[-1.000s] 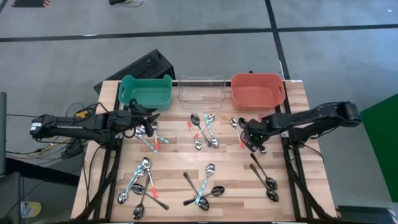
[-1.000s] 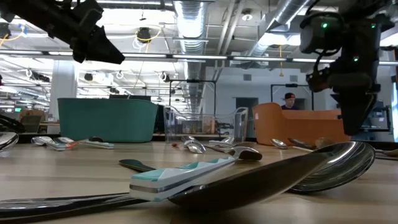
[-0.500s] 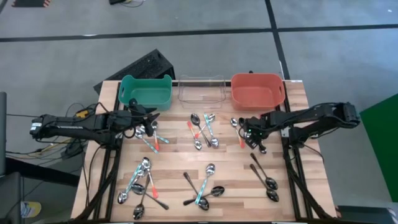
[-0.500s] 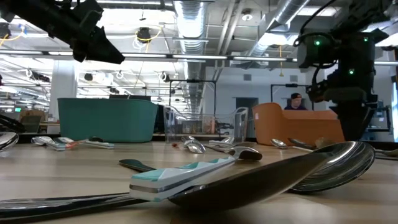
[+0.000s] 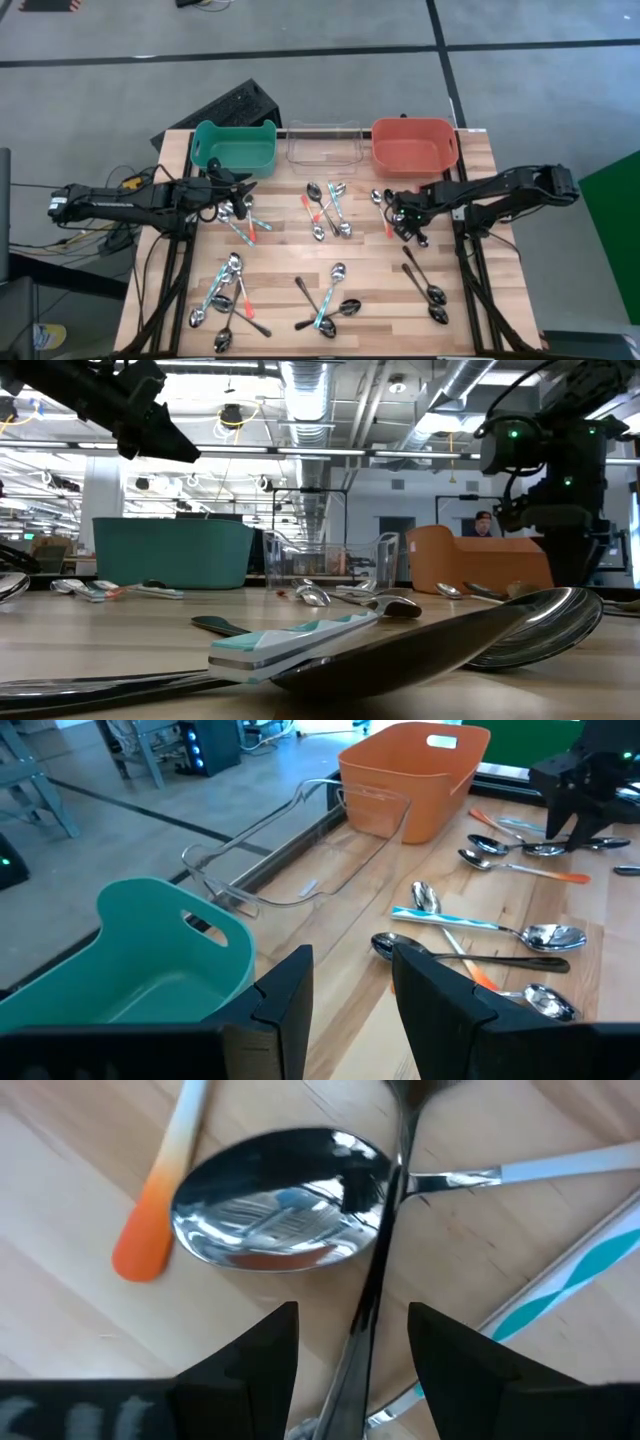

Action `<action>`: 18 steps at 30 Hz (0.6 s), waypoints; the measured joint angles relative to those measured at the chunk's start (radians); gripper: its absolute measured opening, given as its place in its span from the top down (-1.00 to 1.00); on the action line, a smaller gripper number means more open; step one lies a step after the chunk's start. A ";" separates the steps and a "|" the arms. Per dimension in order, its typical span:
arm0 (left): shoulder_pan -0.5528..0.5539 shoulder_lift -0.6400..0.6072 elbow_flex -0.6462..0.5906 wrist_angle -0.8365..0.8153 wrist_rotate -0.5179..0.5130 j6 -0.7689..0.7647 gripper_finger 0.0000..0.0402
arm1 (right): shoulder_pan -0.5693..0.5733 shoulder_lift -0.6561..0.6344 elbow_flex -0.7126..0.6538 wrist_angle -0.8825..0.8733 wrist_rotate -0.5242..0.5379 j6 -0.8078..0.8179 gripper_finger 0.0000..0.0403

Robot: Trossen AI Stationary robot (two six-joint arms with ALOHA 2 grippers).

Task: Sort silverware by color (type)
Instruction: Put the black spoon into the orange bin

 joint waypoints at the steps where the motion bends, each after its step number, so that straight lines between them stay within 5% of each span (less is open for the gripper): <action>1: 0.000 0.000 0.000 0.000 0.000 0.000 0.38 | 0.000 0.004 0.000 0.002 0.000 0.000 -0.05; 18: 0.000 0.000 0.000 -0.023 0.000 -0.001 0.38 | 0.003 0.093 0.005 0.019 0.000 0.002 0.30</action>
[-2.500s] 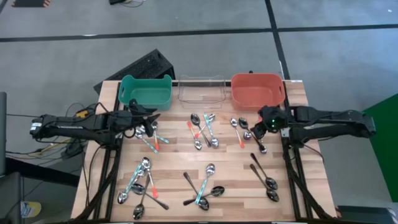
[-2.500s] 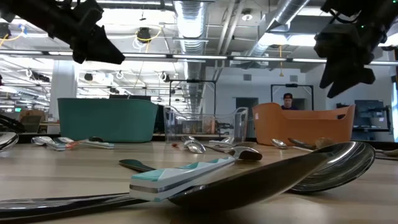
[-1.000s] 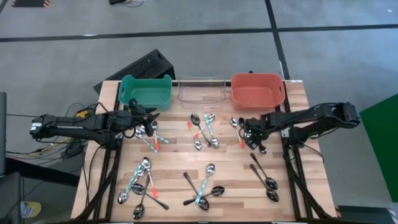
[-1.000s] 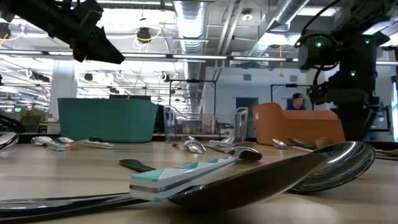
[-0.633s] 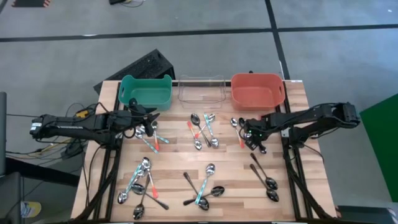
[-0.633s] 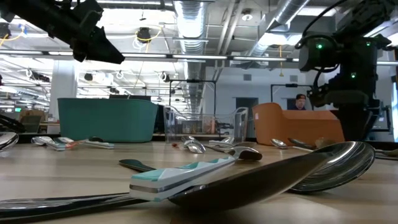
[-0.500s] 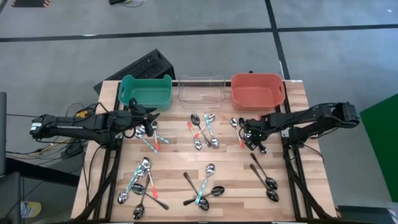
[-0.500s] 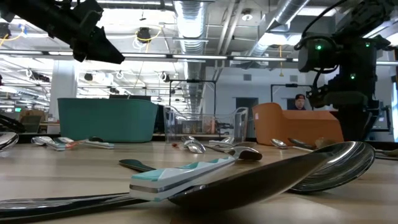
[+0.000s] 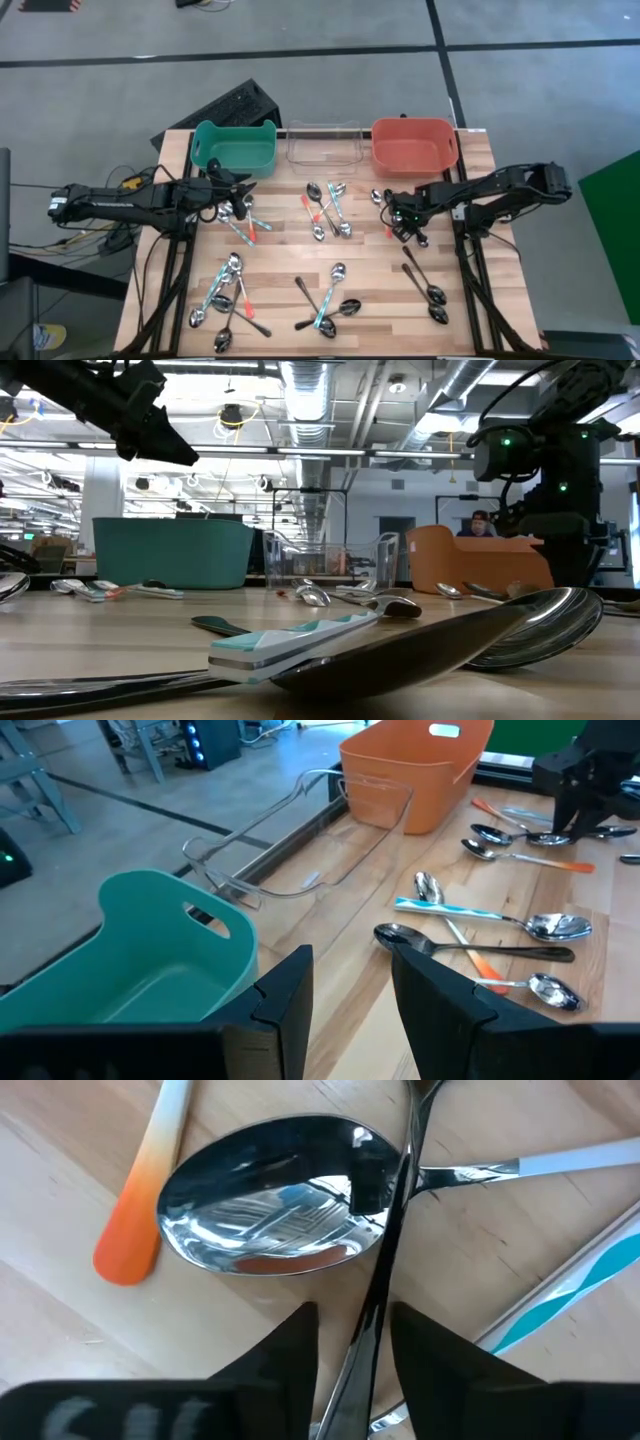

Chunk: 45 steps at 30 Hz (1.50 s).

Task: Sort silverware by color (type)
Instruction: Put the black spoon into the orange bin

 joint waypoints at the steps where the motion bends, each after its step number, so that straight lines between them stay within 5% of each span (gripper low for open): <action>1: 0.000 0.000 0.000 0.000 0.000 0.000 0.38 | 0.000 0.000 0.000 0.000 0.000 0.000 0.33; 14: 0.000 0.000 0.000 0.000 -0.003 -0.002 0.38 | 0.000 0.001 0.001 -0.003 0.014 0.001 0.91; 38: 0.000 0.000 0.000 0.001 -0.031 -0.005 0.38 | 0.030 -0.031 0.197 -0.194 0.143 -0.062 0.92; 45: 0.000 0.000 0.000 0.001 -0.023 -0.012 0.38 | -0.051 -0.118 0.376 -0.345 0.302 -0.147 0.92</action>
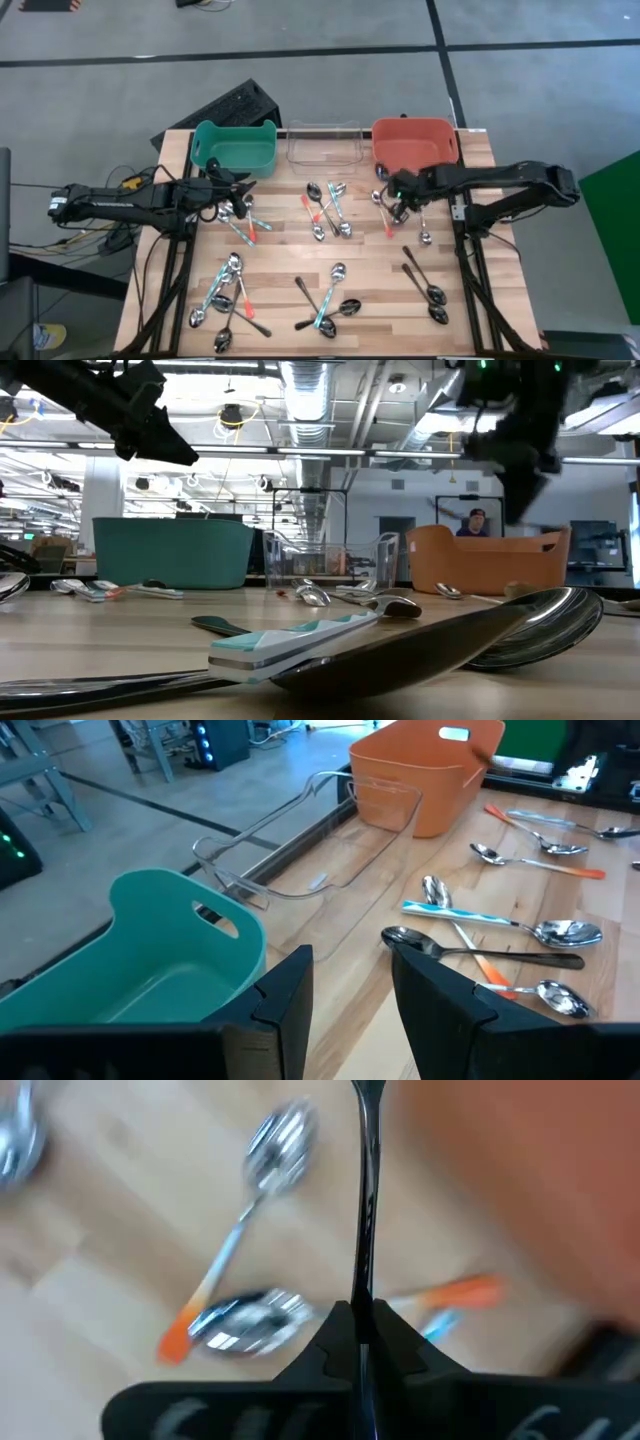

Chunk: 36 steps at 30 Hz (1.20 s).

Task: Sort silverware by color (type)
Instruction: Put the black spoon into the orange bin

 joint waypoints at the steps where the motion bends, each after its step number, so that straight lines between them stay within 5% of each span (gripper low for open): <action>1: 0.000 0.000 0.000 0.000 0.000 0.000 0.38 | -0.023 -0.009 0.029 -0.015 0.029 -0.020 0.92; 9: 0.000 0.000 0.000 0.000 0.003 -0.001 0.38 | -0.289 -0.022 0.178 0.015 0.142 -0.304 0.92; 17: 0.000 0.000 0.000 0.000 0.003 0.003 0.38 | -0.526 0.045 0.115 0.129 0.117 -0.448 0.91; 36: 0.000 0.000 0.000 -0.001 0.005 0.015 0.38 | -0.612 0.382 0.043 0.318 0.036 -0.642 0.90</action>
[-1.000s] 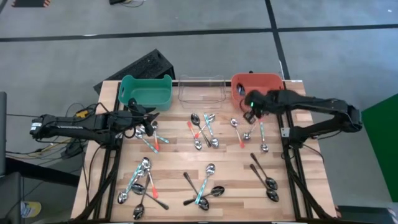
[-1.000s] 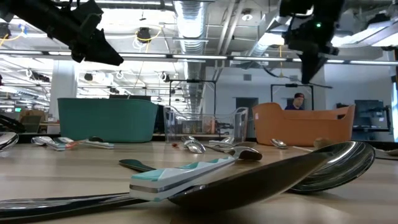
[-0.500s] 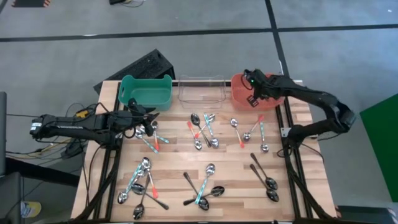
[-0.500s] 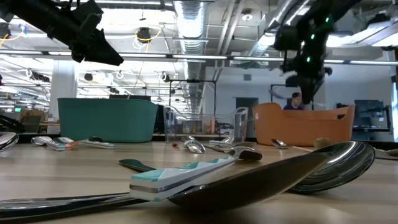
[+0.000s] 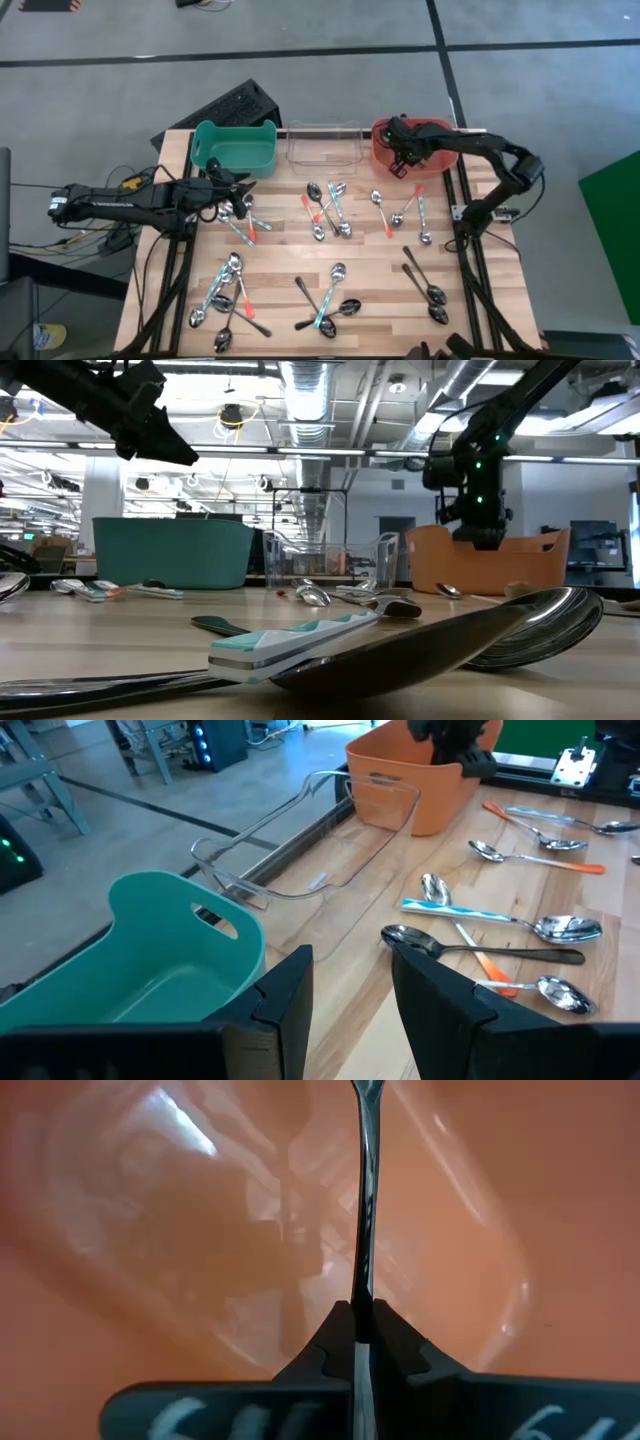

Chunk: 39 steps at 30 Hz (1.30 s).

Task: Sort silverware by color (type)
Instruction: Put the black spoon into the orange bin, then put the orange spoon into the green bin

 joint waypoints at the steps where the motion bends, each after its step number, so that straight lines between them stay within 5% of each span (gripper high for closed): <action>1: 0.000 0.000 0.000 0.000 0.000 0.000 0.38 | 0.000 0.013 0.000 0.004 0.001 -0.002 0.90; 19: 0.000 0.000 0.000 0.001 0.000 0.000 0.38 | 0.003 0.044 0.000 0.000 0.046 0.003 0.47; 33: -0.001 0.176 0.000 0.190 0.087 0.155 0.31 | 0.136 -0.174 0.127 -0.193 0.109 0.102 0.44; 39: 0.000 0.291 0.000 0.129 0.078 0.000 0.22 | 0.227 -0.281 0.175 -0.267 0.108 0.182 0.44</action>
